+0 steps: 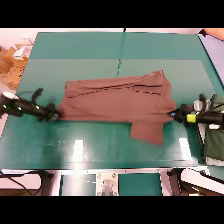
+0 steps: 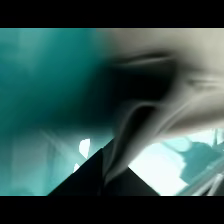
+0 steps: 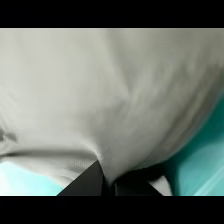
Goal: Fold the shirts.
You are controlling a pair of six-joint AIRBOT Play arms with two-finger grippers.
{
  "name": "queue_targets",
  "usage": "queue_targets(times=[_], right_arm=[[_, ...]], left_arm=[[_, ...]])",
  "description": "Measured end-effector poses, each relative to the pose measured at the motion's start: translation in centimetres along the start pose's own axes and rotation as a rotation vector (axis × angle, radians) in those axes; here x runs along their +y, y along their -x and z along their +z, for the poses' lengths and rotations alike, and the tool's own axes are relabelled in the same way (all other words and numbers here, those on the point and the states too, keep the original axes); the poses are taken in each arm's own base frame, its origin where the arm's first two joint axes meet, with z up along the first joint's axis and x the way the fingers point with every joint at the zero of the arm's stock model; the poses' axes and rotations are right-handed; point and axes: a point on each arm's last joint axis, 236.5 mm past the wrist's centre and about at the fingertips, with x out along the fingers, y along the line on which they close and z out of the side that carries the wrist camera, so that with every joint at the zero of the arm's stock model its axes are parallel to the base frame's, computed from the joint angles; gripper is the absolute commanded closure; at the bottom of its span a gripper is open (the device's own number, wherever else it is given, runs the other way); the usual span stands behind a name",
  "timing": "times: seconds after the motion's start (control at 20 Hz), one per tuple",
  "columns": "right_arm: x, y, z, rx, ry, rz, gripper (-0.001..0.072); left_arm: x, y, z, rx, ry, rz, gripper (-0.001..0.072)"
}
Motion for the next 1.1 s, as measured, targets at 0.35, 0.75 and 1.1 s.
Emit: queue_targets(times=[0.35,0.75,1.1], right_arm=[[23.5,18.5,5.6,-0.469,0.536,0.124,0.0694],[43.0,36.7,-7.3,-1.050,1.067,0.163,0.0694],[40.2,35.1,-3.2,-1.026,0.958,0.130,0.0694]], left_arm=[[-22.0,23.2,5.2,-0.608,-0.558,0.014,0.0682],[-42.8,44.0,-12.6,-1.344,-1.112,0.160,0.0681],[-36.5,40.7,-6.7,-1.202,-0.920,0.222,0.0681]])
